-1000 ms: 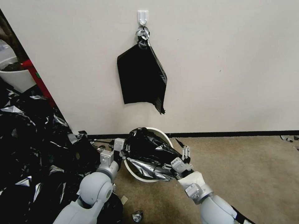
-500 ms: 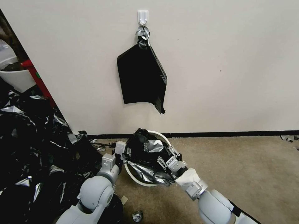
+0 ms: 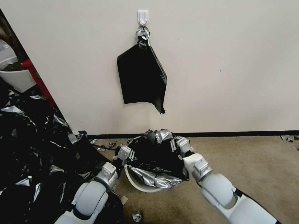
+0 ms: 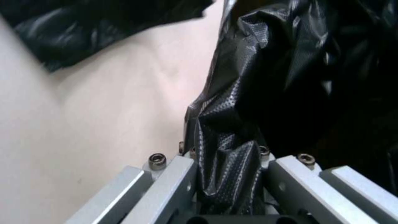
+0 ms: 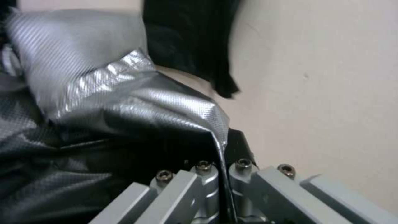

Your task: Place a trash bag onto the trash bin.

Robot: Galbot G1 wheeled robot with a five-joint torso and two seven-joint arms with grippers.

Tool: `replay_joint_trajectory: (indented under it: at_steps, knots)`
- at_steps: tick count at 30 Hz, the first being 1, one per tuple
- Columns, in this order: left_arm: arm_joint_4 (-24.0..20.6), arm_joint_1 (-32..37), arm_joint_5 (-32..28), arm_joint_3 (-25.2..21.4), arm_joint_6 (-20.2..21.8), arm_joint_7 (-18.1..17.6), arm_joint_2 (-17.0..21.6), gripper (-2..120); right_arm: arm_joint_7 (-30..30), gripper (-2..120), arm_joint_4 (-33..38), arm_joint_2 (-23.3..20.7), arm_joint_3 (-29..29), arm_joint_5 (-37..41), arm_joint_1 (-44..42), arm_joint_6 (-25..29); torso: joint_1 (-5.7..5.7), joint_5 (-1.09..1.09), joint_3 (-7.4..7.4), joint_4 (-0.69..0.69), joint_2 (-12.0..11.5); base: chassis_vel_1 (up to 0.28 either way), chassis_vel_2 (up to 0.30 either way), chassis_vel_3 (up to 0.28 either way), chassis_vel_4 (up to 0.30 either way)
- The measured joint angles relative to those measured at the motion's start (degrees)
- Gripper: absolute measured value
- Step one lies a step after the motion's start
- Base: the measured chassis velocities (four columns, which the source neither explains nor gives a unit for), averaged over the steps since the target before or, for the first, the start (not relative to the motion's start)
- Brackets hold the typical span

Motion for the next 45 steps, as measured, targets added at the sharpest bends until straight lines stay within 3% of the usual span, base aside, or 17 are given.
replay_joint_trajectory:
  at_steps: [6, 10, 13, 16, 19, 20, 21, 23, 28, 29, 31, 32, 34, 37, 39, 41, 45]
  knots:
    - [0.1, -0.41, -6.42, -1.27, -1.82, 2.74, -0.33, 5, -0.18, 0, -4.79, 0.24, 0.64, 0.81, 0.79, 0.67, 0.0, 0.0, 0.0, 0.0, 0.0, 0.0, 0.0, 0.0, 0.0]
    - [0.1, -1.25, -12.84, -1.85, -1.27, 1.97, -1.09, 5, -2.08, 0, -8.85, 0.57, 0.83, 1.01, 0.78, 5.55, 0.0, 0.0, 0.0, -0.01, 0.0, 0.0, 0.0, 0.0, 0.0]
    - [-0.08, -2.27, -19.84, -2.38, 1.41, -0.75, -2.15, 5, -6.17, 0, -13.11, 1.6, 0.89, 1.6, 0.37, 13.7, 0.0, 0.0, 0.0, -0.01, 0.0, 0.0, 0.0, 0.0, 0.0]
    - [-0.16, -2.64, -22.42, -2.49, 2.55, -1.25, -2.42, 5, -9.5, 0, -15.33, 2.27, 0.78, 3.26, 0.31, 17.61, 0.0, 0.0, 0.0, -0.01, 0.0, 0.0, 0.0, 0.0, 0.0]
    - [-0.16, -2.88, -23.96, -2.65, 3.32, -1.55, -2.5, 5, -15.43, 2, -17.38, 2.99, 0.64, 8.58, 0.52, 20.37, 0.0, 0.0, 0.0, -0.01, 0.0, 0.0, 0.0, 0.0, 0.0]
    - [-0.16, -2.98, -24.03, -2.67, 3.42, -1.64, -2.5, 5, -18.83, 10, -17.79, 3.21, 0.49, 13.19, 0.81, 20.82, 0.0, 0.0, 0.0, -0.01, 0.0, 0.0, 0.0, 0.0, 0.0]
    - [-0.16, -2.98, -24.03, -2.67, 3.42, -1.64, -2.5, 5, -18.83, 10, -17.79, 3.21, 0.49, 13.19, 0.81, 20.82, 0.0, 0.0, 0.0, -0.01, 0.0, 0.0, 0.0, 0.0, 0.0]
    - [-0.13, -3.01, -23.95, -2.68, 3.48, -1.66, -2.47, 5, -23.13, 20, -17.86, 3.17, 0.24, 20.76, 1.27, 20.79, 0.0, 0.0, 0.0, 0.0, 0.0, 0.0, 0.0, 0.0, 0.0]
    - [0.23, -2.99, -22.87, -2.66, 3.44, -1.65, -2.35, 5, -24.8, 33, -16.54, 2.84, 0.78, 30.29, 1.94, 18.45, 0.0, 0.0, 0.0, 0.0, 0.0, 0.0, 0.0, 0.0, 0.0]
    - [0.46, -2.98, -22.4, -2.66, 3.32, -1.64, -2.32, 5, -23.15, 38, -15.24, 2.66, 1.16, 33.06, 2.03, 16.57, 0.0, 0.0, 0.0, 0.0, 0.0, 0.0, 0.0, 0.0, 0.0]
    - [0.9, -2.99, -21.68, -2.48, 3.24, -1.51, -2.32, 5, -13.66, 48, -10.19, 1.78, 1.88, 38.34, 1.88, 7.78, 0.0, -0.02, 0.0, 0.0, 0.0, 0.0, 0.0, 0.0, 0.0]
    - [0.9, -2.99, -21.68, -2.48, 3.24, -1.51, -2.32, 5, -13.66, 48, -10.19, 1.78, 1.88, 38.34, 1.88, 7.78, 0.0, -0.02, 0.0, 0.0, 0.0, 0.0, 0.0, 0.0, 0.0]
    - [1.22, -3.24, -21.06, -2.41, 3.24, -1.77, -2.35, 5, -6.08, 59, -7.17, 0.37, 1.99, 39.02, 1.45, 0.28, 0.0, 0.0, 0.0, 0.0, 0.0, 0.0, 0.0, 0.0, 0.0]
    - [1.35, -3.43, -20.86, -2.28, 3.24, -2.15, -2.36, 5, -2.75, 66, -5.76, -0.63, 2.04, 39.11, 1.17, -2.68, 0.0, -0.01, 0.0, -0.01, 0.0, 0.0, 0.0, 0.0, 0.0]
    - [1.65, -3.7, -20.38, -2.13, 3.32, -2.82, -2.43, 5, 2.55, 77, -3.43, -1.87, 2.54, 39.69, 0.52, -7.37, 0.0, 0.0, 0.0, -0.01, 0.0, 0.0, 0.0, 0.0, 0.0]
    - [1.78, -3.75, -20.15, -2.11, 3.32, -2.94, -2.44, 5, 4.5, 79, -2.69, -2.06, 2.69, 40.29, 0.38, -8.46, 0.0, 0.0, 0.0, -0.01, 0.0, 0.0, 0.0, 0.0, 0.0]
    - [2.81, -4.39, -19.61, -1.79, 3.33, -3.41, -2.42, 5, 16.12, 97, 2.16, -1.94, 3.73, 46.87, 0.19, -15.72, 0.0, 0.0, 0.0, 0.0, 0.0, 0.0, 0.0, 0.0, 0.0]
